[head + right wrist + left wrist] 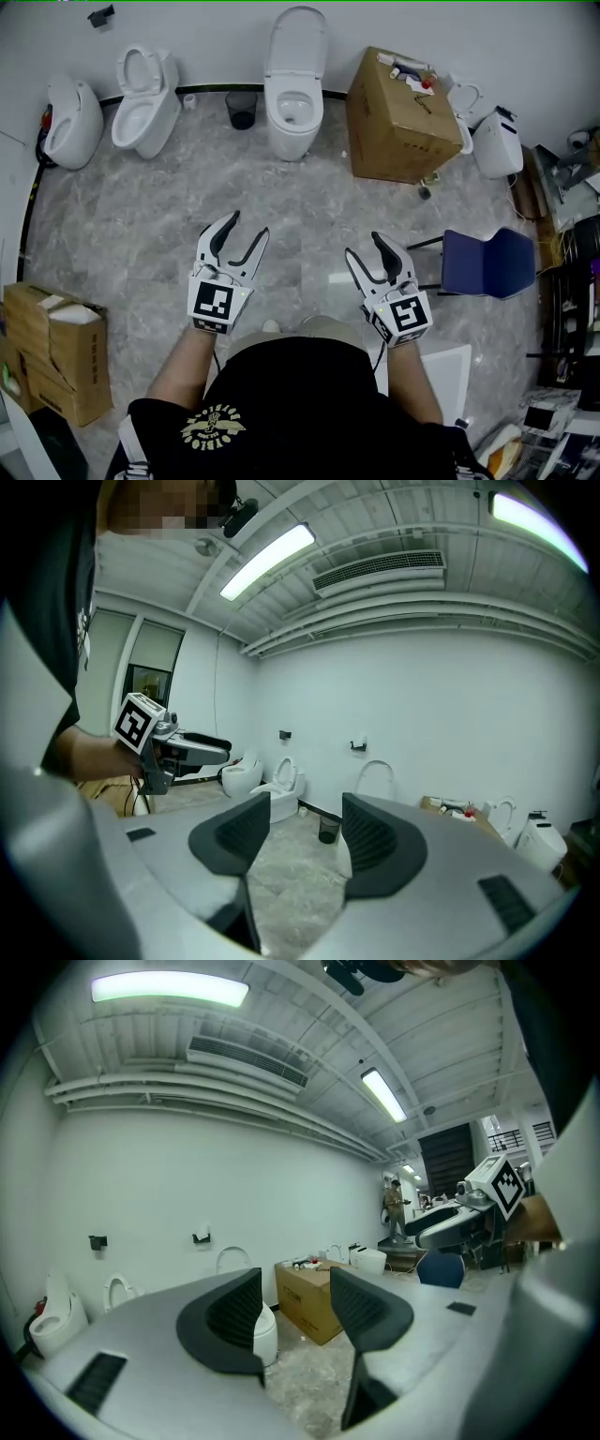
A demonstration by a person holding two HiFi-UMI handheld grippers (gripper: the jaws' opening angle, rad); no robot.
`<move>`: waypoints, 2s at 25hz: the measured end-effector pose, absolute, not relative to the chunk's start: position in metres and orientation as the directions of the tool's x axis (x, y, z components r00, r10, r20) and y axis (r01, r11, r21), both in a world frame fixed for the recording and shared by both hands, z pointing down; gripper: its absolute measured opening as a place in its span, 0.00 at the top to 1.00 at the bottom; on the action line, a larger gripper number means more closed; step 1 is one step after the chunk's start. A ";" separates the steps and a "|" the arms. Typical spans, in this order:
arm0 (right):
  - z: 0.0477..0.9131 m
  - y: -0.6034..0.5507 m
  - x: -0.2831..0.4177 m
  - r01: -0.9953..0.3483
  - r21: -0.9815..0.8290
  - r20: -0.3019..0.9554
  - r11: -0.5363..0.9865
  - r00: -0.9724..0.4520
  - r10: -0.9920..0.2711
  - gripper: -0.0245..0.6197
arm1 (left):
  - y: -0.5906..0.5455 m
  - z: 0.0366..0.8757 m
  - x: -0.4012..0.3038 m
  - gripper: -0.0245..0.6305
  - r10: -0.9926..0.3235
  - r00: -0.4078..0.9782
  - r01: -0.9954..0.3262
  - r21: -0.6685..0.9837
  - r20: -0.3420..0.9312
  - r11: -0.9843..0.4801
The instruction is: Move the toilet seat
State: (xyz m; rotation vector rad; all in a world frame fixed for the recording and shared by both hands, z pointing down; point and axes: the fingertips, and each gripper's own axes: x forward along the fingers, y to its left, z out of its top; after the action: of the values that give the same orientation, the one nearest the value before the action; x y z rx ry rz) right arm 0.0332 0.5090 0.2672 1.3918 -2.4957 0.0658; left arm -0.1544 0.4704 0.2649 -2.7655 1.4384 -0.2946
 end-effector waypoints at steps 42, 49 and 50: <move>0.265 0.328 0.081 -0.780 0.073 0.224 0.622 -0.594 -0.772 0.60 | 0.307 0.264 -0.089 0.63 -0.837 0.520 -0.830 -0.131 0.173 -0.543; 0.261 0.282 0.105 -0.762 0.077 0.212 0.643 -0.618 -0.757 0.60 | 0.263 0.260 -0.061 0.63 -0.843 0.509 -0.835 -0.138 0.174 -0.533; 0.259 0.276 0.109 -0.760 0.078 0.207 0.645 -0.620 -0.756 0.60 | 0.256 0.259 -0.057 0.63 -0.846 0.504 -0.837 -0.141 0.174 -0.528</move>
State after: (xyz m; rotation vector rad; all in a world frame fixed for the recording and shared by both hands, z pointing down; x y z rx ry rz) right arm 0.1092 0.2762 0.2589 1.2372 -2.6436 0.0259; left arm -0.0572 0.2563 0.2586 -2.6910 1.5062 -0.3453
